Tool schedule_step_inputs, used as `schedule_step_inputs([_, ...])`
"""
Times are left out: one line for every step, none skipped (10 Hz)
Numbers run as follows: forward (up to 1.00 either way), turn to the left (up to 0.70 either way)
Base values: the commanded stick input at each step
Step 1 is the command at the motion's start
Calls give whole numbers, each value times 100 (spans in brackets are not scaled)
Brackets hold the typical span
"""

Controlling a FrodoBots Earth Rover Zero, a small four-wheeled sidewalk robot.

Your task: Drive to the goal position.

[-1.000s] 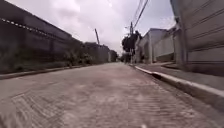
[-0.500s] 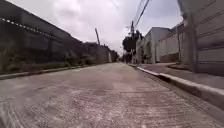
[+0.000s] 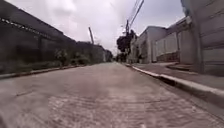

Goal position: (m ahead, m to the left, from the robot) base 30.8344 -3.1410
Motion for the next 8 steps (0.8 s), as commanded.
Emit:
schedule_step_inputs([100, -6])
schedule_step_inputs([100, -1])
schedule_step_inputs([100, 0])
schedule_step_inputs([100, 0])
schedule_step_inputs([98, 0])
schedule_step_inputs([99, 0])
schedule_step_inputs([100, 0])
schedule_step_inputs([94, 0])
